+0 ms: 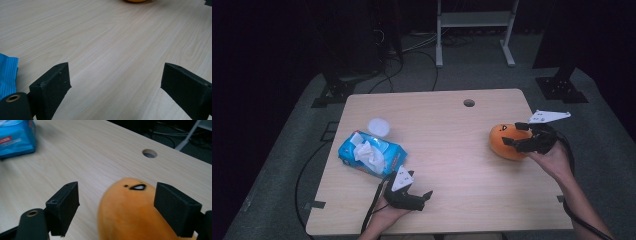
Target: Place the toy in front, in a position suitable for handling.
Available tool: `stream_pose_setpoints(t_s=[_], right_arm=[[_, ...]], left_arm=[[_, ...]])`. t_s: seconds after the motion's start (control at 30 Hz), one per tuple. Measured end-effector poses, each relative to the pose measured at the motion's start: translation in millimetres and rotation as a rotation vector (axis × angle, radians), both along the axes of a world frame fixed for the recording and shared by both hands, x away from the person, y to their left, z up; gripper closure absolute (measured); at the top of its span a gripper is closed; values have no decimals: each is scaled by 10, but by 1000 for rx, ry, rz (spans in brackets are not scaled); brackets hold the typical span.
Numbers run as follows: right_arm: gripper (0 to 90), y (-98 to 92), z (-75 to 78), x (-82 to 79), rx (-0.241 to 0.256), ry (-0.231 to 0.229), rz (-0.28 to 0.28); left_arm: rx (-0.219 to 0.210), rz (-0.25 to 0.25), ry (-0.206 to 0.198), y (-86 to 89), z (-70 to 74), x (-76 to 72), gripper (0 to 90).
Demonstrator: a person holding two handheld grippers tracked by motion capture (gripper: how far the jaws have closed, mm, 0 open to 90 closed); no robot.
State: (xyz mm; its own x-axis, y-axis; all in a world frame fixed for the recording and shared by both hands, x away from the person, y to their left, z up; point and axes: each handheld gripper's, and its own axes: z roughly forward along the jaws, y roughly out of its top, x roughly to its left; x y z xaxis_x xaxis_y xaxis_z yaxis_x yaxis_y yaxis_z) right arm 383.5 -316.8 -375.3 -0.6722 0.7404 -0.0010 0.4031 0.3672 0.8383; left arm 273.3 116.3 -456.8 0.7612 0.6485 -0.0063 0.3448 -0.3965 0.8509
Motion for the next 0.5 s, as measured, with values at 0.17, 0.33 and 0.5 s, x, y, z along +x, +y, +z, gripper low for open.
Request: stream_pose_setpoints(t_s=[0.17,0.33,0.5], right_arm=[[196,-157,-114,120,3,30,-58],[212,-216,-223,160,16,45,-88],[330,-225,-352,166,9,48,-95]], left_arm=[[-4,1,3,-3,-7,2,76],[2,-1,3,1,-8,5,76],[-2,1,4,0,-6,-1,76]])
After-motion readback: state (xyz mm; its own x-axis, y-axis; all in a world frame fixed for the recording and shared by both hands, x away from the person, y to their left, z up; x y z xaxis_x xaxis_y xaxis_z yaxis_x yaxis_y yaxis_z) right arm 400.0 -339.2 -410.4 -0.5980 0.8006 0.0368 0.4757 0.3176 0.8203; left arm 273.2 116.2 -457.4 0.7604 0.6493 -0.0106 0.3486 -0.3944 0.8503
